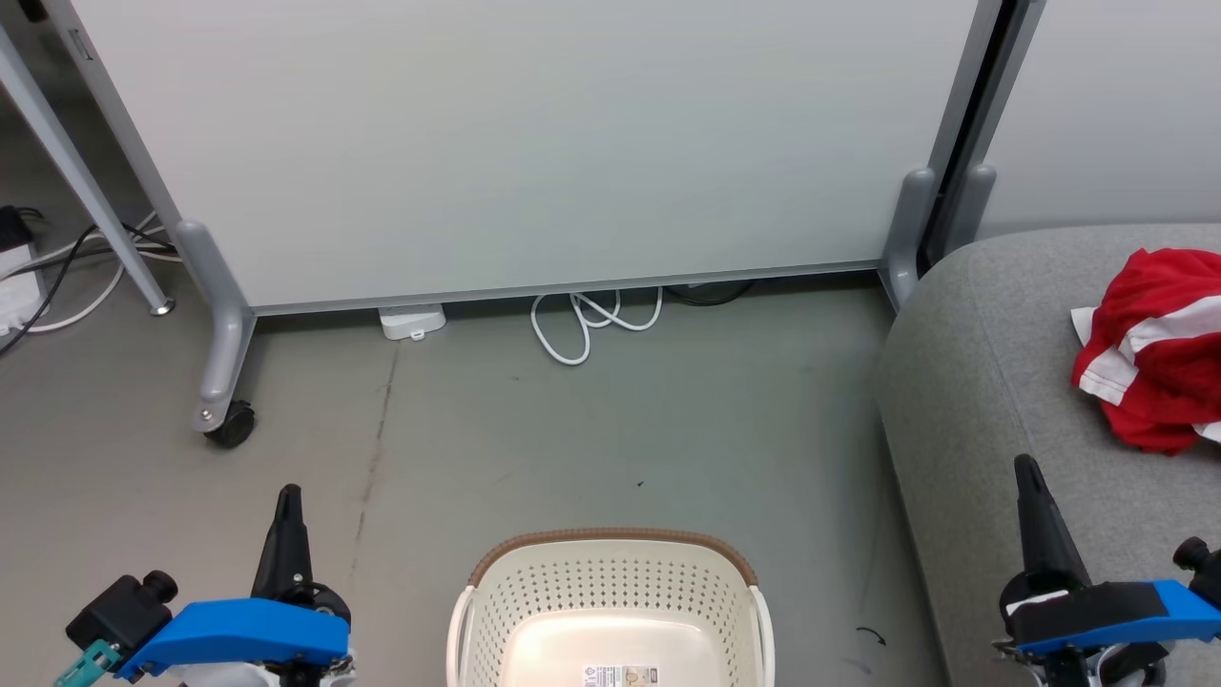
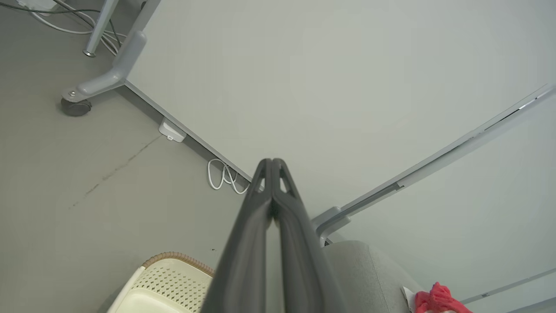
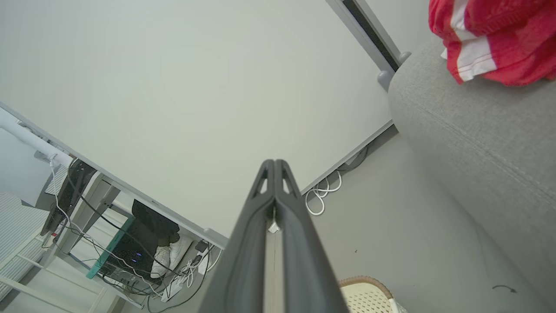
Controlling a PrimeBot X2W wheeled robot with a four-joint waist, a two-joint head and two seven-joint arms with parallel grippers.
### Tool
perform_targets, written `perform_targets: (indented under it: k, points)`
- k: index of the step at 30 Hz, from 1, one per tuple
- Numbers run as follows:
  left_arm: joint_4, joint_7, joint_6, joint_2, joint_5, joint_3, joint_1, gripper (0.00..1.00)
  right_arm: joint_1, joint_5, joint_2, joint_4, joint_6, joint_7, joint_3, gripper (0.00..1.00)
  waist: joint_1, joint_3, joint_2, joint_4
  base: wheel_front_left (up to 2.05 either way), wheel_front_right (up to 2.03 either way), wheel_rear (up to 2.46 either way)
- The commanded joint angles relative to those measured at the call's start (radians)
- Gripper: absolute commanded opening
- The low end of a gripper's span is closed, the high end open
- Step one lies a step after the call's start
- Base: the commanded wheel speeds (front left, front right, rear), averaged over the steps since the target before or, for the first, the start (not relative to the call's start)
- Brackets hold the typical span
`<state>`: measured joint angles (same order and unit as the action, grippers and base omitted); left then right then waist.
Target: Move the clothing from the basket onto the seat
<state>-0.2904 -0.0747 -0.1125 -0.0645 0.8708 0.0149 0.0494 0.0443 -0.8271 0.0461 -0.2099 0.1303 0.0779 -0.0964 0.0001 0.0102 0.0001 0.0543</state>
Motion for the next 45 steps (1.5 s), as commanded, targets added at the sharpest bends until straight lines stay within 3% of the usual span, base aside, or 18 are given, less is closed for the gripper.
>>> perform_targets:
  k: [1, 45]
  points:
    - [0.017, 0.009, -0.006, -0.002, 0.039, 0.008, 0.034, 0.00, 0.031, -0.042, 0.005, 0.007, 0.000, -0.010, -0.003, 0.00, -0.0001, 0.000, -0.0001, -0.001, 0.00, 0.00, 0.00]
    - [0.036, 0.124, -0.015, 0.008, 0.479, 0.067, 0.054, 0.00, 0.057, -0.509, 0.006, -0.019, 0.001, -0.126, -0.013, 0.00, -0.0001, -0.007, -0.0001, -0.030, 0.00, 0.00, 0.00]
